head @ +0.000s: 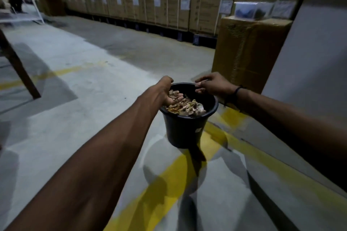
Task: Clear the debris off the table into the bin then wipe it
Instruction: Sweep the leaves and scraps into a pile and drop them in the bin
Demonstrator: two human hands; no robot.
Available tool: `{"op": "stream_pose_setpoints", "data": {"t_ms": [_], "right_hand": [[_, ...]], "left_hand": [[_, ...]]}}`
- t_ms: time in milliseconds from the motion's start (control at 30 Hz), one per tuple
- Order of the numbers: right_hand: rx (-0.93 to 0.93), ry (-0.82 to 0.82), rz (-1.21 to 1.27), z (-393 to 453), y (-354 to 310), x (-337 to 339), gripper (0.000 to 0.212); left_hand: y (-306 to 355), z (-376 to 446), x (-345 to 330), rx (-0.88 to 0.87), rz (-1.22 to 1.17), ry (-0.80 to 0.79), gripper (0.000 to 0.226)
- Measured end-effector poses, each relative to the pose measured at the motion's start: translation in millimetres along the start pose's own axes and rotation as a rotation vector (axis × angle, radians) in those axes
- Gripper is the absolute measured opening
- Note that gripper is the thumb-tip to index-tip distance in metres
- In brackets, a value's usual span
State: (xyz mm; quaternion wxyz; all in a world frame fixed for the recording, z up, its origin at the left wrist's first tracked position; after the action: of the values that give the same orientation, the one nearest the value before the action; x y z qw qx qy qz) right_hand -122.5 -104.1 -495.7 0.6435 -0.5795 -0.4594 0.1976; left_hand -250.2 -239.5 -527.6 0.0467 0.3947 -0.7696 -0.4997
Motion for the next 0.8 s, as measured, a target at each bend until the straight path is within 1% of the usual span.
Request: {"op": "stream_pose_setpoints", "data": {"t_ms": [100, 200, 300, 400, 467, 567, 633, 800], "right_hand": [[-0.065, 0.046, 0.161, 0.0, 12.2, 6.1, 0.024], [-0.110, 0.032, 0.242, 2.9, 28.0, 2.5, 0.030], [-0.144, -0.011, 0.290, 11.2, 42.8, -5.1, 0.029], [-0.134, -0.023, 0.278, 23.7, 52.2, -15.4, 0.025], [-0.124, 0.026, 0.265, 33.7, 57.3, -20.1, 0.022], [-0.109, 0.108, 0.287, 40.7, 63.1, -21.3, 0.020], [-0.131, 0.140, 0.341, 38.4, 63.2, -18.9, 0.018], [-0.226, 0.141, 0.535, 1.2, 39.3, -11.3, 0.017]], "left_hand": [[11.3, 18.1, -4.8, 0.021, -0.057, 0.039, 0.066], [13.3, 33.6, -8.5, 0.031, -0.045, 0.006, 0.086], [8.8, 42.6, -8.8, 0.074, -0.006, -0.044, 0.096], [8.2, 48.9, -1.1, 0.091, -0.026, -0.044, 0.099], [6.1, 49.0, 4.3, 0.103, -0.036, -0.052, 0.094], [-0.4, 43.5, 11.1, 0.076, -0.090, -0.039, 0.065], [-5.1, 34.0, 14.1, 0.034, -0.179, -0.004, 0.051], [-4.4, -18.5, 12.5, 0.009, -0.449, 0.088, 0.036]]}}
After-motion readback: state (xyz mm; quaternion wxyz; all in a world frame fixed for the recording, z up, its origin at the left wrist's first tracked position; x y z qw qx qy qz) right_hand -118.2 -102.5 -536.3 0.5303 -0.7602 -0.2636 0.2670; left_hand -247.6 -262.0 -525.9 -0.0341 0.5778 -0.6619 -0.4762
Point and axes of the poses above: each hand's wrist, its own z-axis towards the middle knuckle, its own x-axis out of the back of the hand, y = z × x, the point moved 5 cm from there along z, towards the middle knuckle, and after that the axes turned 5 degrees about -y, right-handed, at the moved point
